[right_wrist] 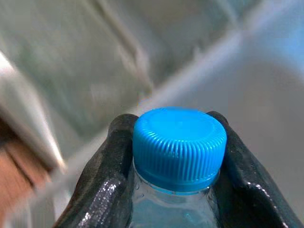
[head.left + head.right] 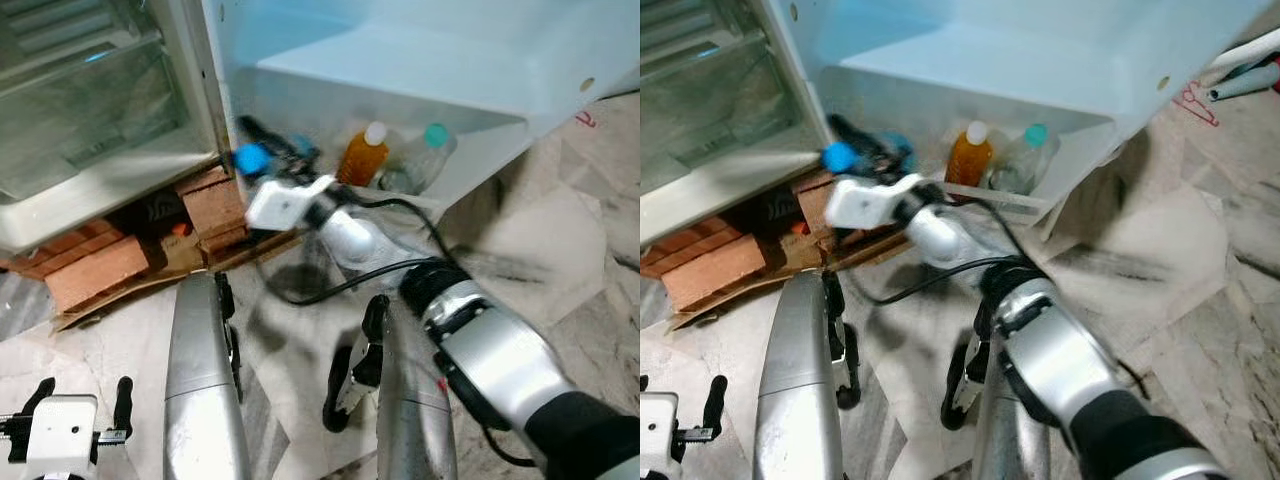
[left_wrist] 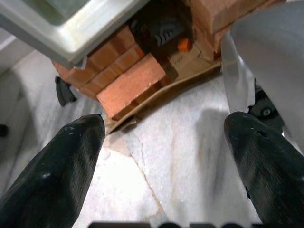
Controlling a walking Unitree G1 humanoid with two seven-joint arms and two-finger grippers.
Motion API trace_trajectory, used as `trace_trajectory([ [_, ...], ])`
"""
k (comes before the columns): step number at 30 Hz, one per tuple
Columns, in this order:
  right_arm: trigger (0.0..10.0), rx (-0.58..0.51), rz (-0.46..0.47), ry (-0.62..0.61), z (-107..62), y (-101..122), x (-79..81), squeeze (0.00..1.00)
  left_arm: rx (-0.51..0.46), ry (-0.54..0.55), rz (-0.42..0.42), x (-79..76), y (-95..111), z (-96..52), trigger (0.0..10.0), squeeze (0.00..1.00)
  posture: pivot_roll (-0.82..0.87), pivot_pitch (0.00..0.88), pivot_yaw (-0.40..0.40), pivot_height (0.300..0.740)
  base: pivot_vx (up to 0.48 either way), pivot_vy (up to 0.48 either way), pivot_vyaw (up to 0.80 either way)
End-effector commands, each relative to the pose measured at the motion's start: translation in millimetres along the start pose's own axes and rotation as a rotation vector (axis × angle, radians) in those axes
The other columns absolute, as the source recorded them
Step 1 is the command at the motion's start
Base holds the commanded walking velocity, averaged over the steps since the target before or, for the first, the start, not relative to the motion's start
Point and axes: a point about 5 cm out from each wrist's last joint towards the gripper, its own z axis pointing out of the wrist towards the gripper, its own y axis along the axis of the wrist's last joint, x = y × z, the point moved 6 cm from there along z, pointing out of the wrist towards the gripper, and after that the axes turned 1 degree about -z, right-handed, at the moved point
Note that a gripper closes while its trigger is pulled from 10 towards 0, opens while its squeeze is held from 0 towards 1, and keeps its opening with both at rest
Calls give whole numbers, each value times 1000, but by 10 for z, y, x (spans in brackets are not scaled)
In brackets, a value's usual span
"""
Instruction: Restocking fridge
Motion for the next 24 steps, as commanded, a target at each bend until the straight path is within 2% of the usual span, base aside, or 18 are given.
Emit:
trace_trajectory([
  [1, 10000, -11, -34, -57, 75, 33, -157, 0, 43, 6, 7, 25, -87, -73, 10000, 0, 303, 479, -135, 556, 0, 0, 0],
  [4, 10000, 13, -21, -98, 121, 2, -296, 0, 45, 4, 9, 30, -93, -66, 10000, 0, 299, 477, -135, 556, 0, 0, 0],
  [5, 10000, 13, -21, -98, 121, 2, -296, 0, 45, 4, 9, 30, -93, -66, 10000, 0, 299, 477, -135, 556, 0, 0, 0],
  [7, 10000, 73, 46, -117, 112, -89, -314, 0, 46, 2, 9, 25, -97, -60, 10000, 0, 297, 476, -136, 556, 0, 0, 0],
  [8, 10000, 114, 99, -123, 97, -155, -305, 0, 46, 1, 8, 19, -97, -56, 10000, 0, 297, 476, -138, 556, 0, 0, 0],
  [9, 10000, 208, 234, -144, 40, -308, -268, 0, 46, -1, 8, 8, -95, -51, 10000, 0, 303, 475, -139, 556, 0, 0, 0],
  [10, 10000, 262, 302, -145, -7, -399, -211, 0, 46, -1, 7, 6, -94, -49, 10000, 0, 304, 474, -139, 556, 0, 0, 0],
  [11, 10000, 295, 342, -143, -39, -453, -169, 0, 47, -1, 7, 5, -93, -48, 10000, 0, 304, 474, -139, 556, 0, 0, 0],
  [12, 10000, 353, 427, -144, -106, -548, -90, 0, 48, -1, 7, 8, -93, -46, 10000, 0, 304, 475, -138, 556, 0, 0, 0],
  [14, 10000, 410, 503, -146, -191, -646, -6, 0, 53, -3, 7, 5, -105, -48, 10000, 0, 303, 476, -136, 556, 0, 0, 0],
  [15, 10000, 410, 503, -146, -191, -646, -6, 0, 53, -3, 7, 5, -105, -48, 10000, 0, 303, 476, -136, 556, 0, 0, 0],
  [17, 10000, 467, 551, -153, -301, -757, 54, 0, 57, -6, 9, 6, -116, -41, 10000, 0, 303, 472, -134, 556, 0, 0, 0],
  [21, 10000, 499, 573, -157, -378, -834, 63, 0, 58, -7, 10, 6, -119, -15, 10000, 0, 298, 466, -132, 556, 0, 0, 0],
  [22, 10000, 513, 589, -156, -415, -879, 44, 533, 58, -9, 10, 1, -121, 3, 10000, 0, 295, 459, -133, 556, 0, 0, 0],
  [23, 10000, 519, 594, -157, -429, -898, 33, 725, 57, -9, 9, -1, -121, 16, 10000, 0, 294, 457, -132, 556, 0, 0, 0],
  [24, 10000, 523, 603, -156, -441, -917, 18, 1000, 57, -10, 9, -5, -121, 33, 10000, 0, 292, 452, -133, 556, 0, 0, 0],
])
